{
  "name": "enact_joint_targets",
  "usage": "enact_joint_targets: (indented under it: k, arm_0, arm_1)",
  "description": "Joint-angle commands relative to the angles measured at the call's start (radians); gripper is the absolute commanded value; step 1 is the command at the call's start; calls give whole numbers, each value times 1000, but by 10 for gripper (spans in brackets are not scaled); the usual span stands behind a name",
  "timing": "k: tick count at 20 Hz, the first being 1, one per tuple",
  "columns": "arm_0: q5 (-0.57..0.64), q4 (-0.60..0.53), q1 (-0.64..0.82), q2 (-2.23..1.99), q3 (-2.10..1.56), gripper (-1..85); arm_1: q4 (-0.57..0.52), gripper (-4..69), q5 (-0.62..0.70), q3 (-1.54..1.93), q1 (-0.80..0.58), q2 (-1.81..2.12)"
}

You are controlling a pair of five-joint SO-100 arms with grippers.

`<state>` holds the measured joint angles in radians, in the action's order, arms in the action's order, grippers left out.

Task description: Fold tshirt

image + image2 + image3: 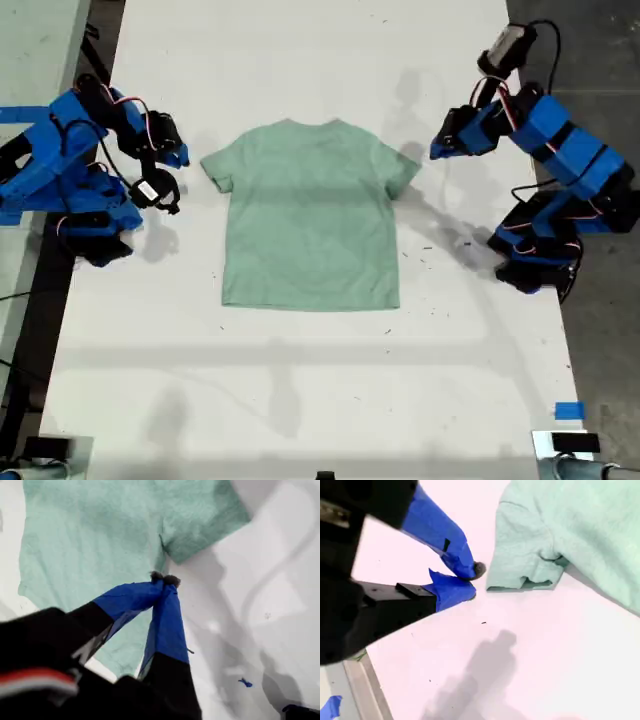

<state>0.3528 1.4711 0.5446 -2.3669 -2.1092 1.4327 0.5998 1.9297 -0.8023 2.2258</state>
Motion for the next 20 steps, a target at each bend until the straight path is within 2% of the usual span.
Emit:
enact_joint_targets:
  k: [1,9,10,12,14,16,20]
  arm_0:
    - [49,14,60,86,129,0]
    - [117,23,144,238,249,0]
    - [118,23,146,241,249,0]
    - [118,23,146,244,252,0]
    - [118,23,146,247,252,0]
    - [118,23,144,252,252,0]
    - [118,17,138,255,252,0]
  arm_1:
    - [17,-23,60,-132,-55,-52]
    - [26,-17,144,-227,-127,-173]
    - [31,7,160,-229,-130,-186]
    - [41,183,179,-229,-137,-213]
    - [8,240,222,-198,-147,-221]
    - [-46,262,272,-155,-156,-224]
    - [-164,250,336,-72,-170,-296]
